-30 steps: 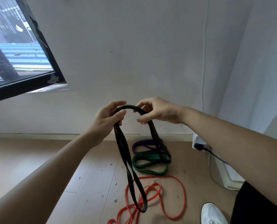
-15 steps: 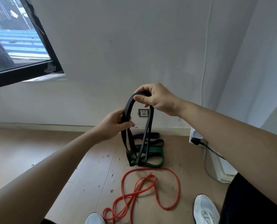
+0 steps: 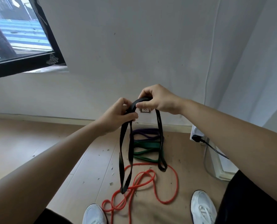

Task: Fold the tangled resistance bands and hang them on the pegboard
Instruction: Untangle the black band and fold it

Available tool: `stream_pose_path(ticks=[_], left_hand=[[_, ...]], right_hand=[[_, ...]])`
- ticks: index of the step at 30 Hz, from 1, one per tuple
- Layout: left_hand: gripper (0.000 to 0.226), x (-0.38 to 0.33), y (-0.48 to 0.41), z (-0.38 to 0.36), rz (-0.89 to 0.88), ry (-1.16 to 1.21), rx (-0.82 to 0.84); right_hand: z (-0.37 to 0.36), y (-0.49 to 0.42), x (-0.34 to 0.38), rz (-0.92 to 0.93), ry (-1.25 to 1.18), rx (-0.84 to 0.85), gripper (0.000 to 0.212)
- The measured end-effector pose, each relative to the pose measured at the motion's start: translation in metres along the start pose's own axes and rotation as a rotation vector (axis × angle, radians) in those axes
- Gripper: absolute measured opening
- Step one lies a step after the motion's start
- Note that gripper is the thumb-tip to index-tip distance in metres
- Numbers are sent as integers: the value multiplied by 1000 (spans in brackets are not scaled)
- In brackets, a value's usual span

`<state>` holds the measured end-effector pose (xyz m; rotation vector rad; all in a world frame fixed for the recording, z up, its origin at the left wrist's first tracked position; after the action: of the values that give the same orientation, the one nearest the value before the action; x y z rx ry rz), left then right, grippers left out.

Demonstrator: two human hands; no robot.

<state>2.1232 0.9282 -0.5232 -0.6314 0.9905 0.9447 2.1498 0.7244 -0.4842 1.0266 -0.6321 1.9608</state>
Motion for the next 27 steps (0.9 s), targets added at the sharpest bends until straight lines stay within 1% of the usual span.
stream_pose_path(ticks=[2,4,9,12,14,18,22,25,27], left_hand=[[21,6,2,-1,54,-39,-11],[18,13,6,-8,110,-34,42],[20,39,17,-16,233,7,112],[19,66,23,-30,244,168,70],[19,86,26,-45,267,210,21],[16,133,41,-68,338,133,-57],[12,174,59,-74,427,73,-166],[7,190,66,-73,453,85,-182],[3,204,70,-72,483,75,-174]], right_hand=[[7,2,0,23,-33,-65,23],[11,4,1,51,-56,-109,22],[16,9,-1,47,-56,-115,21],[16,14,-4,46,-61,-121,17],[16,16,-7,51,-65,-122,14],[19,16,-10,62,-92,-201,12],[28,15,-18,44,-111,-295,10],[24,12,-28,4,-115,-312,11],[24,8,-33,-13,-167,-365,11]])
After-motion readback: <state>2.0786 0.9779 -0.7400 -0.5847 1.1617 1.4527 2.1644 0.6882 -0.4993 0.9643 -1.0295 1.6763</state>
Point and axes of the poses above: each hand's wrist, its own y-axis away from the middle knuckle, its own z-axis out of the back of the hand, x = y × z, the point moved 1 cm from there along -y, towards the middle knuckle, and after that the axes turned 7 degrees about x, right-handed, at the moved point
